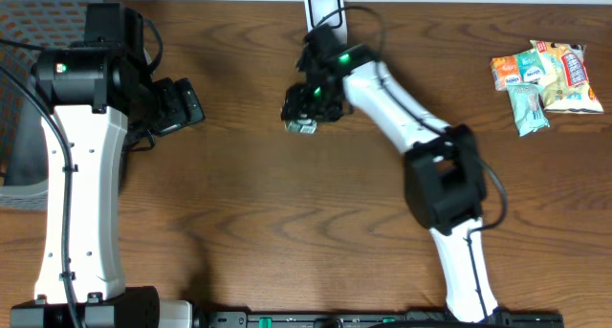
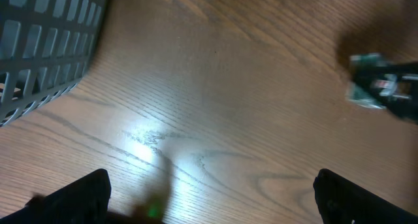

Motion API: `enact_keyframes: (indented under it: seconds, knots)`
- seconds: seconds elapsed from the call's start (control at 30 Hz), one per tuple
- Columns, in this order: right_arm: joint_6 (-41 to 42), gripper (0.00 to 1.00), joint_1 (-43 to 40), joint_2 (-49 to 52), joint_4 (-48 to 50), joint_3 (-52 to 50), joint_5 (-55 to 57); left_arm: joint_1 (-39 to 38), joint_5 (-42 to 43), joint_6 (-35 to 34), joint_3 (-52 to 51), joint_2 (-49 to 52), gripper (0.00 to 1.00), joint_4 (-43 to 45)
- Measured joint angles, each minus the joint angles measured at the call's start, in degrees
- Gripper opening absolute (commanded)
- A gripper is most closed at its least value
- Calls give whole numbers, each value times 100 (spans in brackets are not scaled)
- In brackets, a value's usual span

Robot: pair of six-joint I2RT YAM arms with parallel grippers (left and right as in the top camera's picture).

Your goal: Scan the item barcode

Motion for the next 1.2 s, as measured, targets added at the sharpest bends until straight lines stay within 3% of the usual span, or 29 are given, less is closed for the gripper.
enact_keyframes:
  seconds: [0.2,0.4,0.8,1.2]
  knots:
    - [940,49,-658,-437,11,2,-2124,0,0,0,0,0,98,0]
    - [2159,49,-1187,-455,-4,2,-3265,0,0,-2,0,0,98,0]
    - [4124,46,-1276,-455,-2,0,-3591,0,0,0,0,0,98,0]
    - [4393,47,-1064,-455,57,0,-3272,0,0,-2,0,0,98,0]
